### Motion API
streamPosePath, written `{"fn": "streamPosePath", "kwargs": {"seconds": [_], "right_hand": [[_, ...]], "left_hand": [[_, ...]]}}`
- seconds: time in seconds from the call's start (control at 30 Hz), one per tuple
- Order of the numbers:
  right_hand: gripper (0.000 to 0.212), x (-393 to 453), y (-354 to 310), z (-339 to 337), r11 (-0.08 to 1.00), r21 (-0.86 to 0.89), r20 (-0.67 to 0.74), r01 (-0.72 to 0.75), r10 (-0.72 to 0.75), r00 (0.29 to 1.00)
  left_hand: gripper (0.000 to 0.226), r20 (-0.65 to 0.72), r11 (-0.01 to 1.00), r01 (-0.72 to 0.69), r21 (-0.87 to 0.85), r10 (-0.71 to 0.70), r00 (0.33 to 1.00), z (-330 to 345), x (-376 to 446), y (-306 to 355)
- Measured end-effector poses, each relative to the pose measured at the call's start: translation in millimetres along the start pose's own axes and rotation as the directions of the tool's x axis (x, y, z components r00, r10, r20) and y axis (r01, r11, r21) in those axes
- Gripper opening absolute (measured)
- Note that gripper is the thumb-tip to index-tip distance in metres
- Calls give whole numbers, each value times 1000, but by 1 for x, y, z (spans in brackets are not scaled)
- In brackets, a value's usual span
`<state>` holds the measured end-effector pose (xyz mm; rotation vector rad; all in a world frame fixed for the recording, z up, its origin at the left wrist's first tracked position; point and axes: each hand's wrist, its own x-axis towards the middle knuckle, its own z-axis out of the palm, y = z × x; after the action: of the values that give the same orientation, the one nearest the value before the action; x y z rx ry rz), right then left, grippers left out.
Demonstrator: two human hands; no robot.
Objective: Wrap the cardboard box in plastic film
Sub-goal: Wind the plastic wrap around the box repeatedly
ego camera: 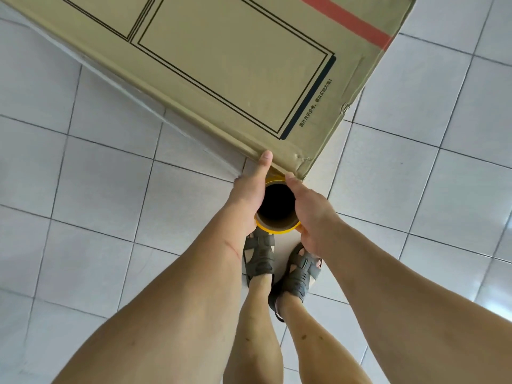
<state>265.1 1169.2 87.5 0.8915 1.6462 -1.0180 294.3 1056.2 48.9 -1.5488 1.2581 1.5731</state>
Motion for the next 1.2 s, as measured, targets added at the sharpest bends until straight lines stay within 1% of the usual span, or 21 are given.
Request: {"fn": "streamPosePath", "kwargs": {"seconds": [0.03,0.07,0.1,0.17,0.2,0.27,0.37,0.43,0.47,0.5,0.53,0.6,0.7,0.73,0.77,0.87,0.9,0.97,1.03,1.13,1.2], "right_hand": [[80,0,0,-1,1000,-4,12,13,-13,1000],[74,-2,0,-3,999,-17,12,32,-32,999],[71,-2,-1,-5,998,-48,4,51,-51,999],[75,-4,-1,-14,984,-160,-25,72,-77,997],[78,-4,-1,-18,974,-211,-39,87,-97,994],[84,-3,-1,-26,961,-252,-39,116,-129,991],[92,0,-6,-33,969,-220,36,110,-105,994],[99,5,-7,-40,968,-219,89,126,-109,990],[101,8,-6,-44,966,-221,100,132,-112,989],[97,9,-6,-47,964,-230,123,136,-110,986],[87,9,-7,-49,956,-254,157,144,-106,982],[68,10,-7,-53,922,-349,190,167,-105,976],[70,13,-15,-60,839,-486,189,245,-173,967],[73,16,-19,-62,819,-503,191,275,-205,960],[76,17,-23,-65,804,-515,193,296,-228,954],[88,23,-27,-79,808,-513,194,289,-219,956],[92,23,-26,-83,821,-504,192,268,-195,962],[97,26,-22,-87,838,-485,196,250,-174,965],[93,28,-23,-89,838,-483,194,256,-182,964],[89,30,-30,-92,812,-516,179,273,-209,961],[88,34,-39,-97,774,-559,165,297,-247,955]], "left_hand": [[171,9,1000,23,-11,-23,1000,0,-1,0],[165,31,998,56,-16,-55,998,0,-6,1],[148,60,996,83,-9,-82,995,-1,-10,1],[108,129,993,118,3,-117,985,1,-20,1],[102,149,991,133,14,-134,980,4,-23,-1],[106,148,992,122,35,-126,981,16,-25,-7],[123,-7,1000,7,-17,-7,1000,29,-19,-12],[137,-9,999,25,-27,-25,1000,32,-14,-15],[133,8,999,35,-30,-35,999,32,-15,-16],[123,33,998,50,-40,-49,998,31,-16,-17],[111,74,996,70,-63,-66,995,32,-20,-17],[101,149,990,81,-114,-64,987,37,-25,-17],[89,126,966,63,-249,-32,991,52,-25,-20],[90,116,953,65,-295,-32,993,57,-24,-20],[98,113,938,71,-339,-35,993,63,-23,-22],[146,83,890,65,-451,-31,996,82,-1,-37],[156,104,868,82,-491,-35,994,87,9,-43],[160,149,821,112,-560,-33,988,93,10,-42],[148,154,804,96,-587,-5,988,93,-1,-34],[112,147,772,81,-630,16,989,93,-14,-29],[94,140,732,72,-678,32,990,97,-18,-25]]}}
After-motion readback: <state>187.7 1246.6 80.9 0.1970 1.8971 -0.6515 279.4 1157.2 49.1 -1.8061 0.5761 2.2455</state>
